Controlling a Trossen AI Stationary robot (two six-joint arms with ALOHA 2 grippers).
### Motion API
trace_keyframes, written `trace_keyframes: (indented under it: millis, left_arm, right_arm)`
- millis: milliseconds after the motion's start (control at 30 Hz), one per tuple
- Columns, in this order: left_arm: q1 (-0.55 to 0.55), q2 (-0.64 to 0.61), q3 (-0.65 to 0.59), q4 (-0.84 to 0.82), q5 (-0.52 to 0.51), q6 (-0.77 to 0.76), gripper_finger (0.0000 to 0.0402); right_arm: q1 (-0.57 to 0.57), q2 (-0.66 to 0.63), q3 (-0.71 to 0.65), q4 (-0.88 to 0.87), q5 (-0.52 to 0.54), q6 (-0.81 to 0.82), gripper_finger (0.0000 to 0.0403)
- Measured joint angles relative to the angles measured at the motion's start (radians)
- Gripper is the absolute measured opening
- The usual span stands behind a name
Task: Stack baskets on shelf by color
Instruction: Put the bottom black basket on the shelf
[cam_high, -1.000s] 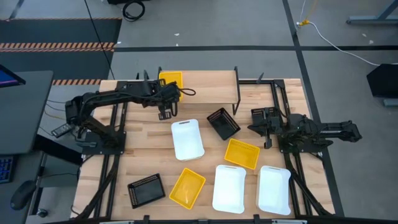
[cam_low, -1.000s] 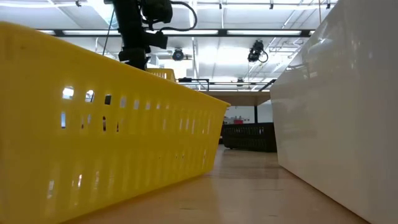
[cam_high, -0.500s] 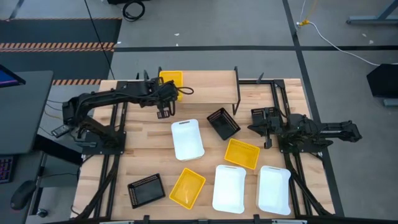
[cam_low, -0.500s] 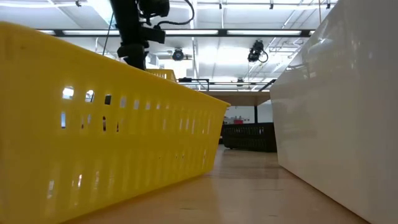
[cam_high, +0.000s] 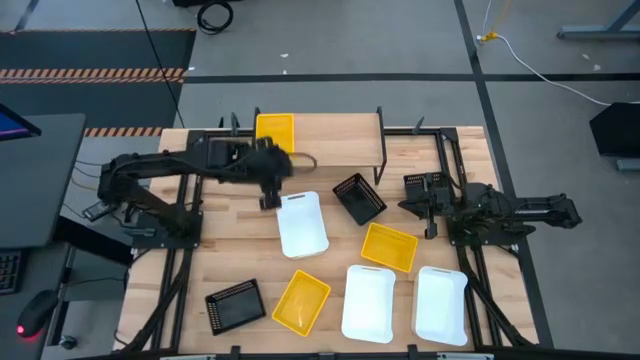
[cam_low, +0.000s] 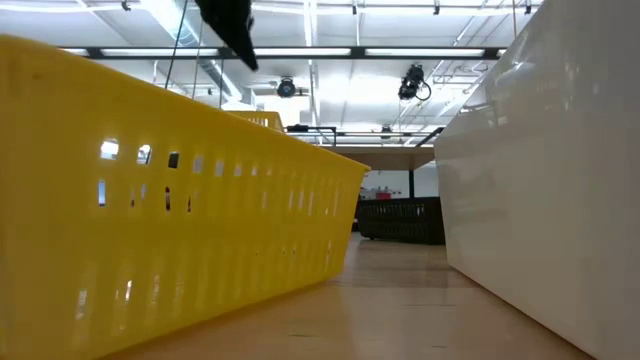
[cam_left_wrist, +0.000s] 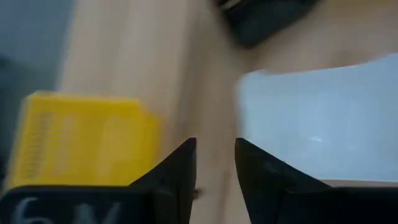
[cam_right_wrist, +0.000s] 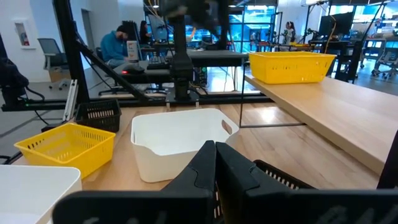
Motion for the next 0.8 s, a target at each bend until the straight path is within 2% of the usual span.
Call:
trace_keyframes:
  millis: [333, 467, 667, 800]
  left_arm:
    - [-0.240, 0.026, -0.013, -0.240, 0.034, -0.232, 0.0117]
    - [-0.341, 0.027, -0.053, -0.254, 0.037, -0.261, 0.0117]
    - [-0.510, 0.027, -0.183, -0.224, 0.049, -0.258, 0.0117]
    - [-0.607, 0.027, -0.248, -0.103, 0.055, -0.196, 0.0117]
  right_arm:
    - [0.001, 0.000, 0.000, 0.000, 0.000, 0.005, 0.0013]
    - [0.001, 0.000, 0.000, 0.003, 0.000, 0.005, 0.0013]
    - [0.001, 0.000, 0.000, 0.005, 0.000, 0.006, 0.0013]
    - [0.001, 0.000, 0.000, 0.005, 0.000, 0.006, 0.0013]
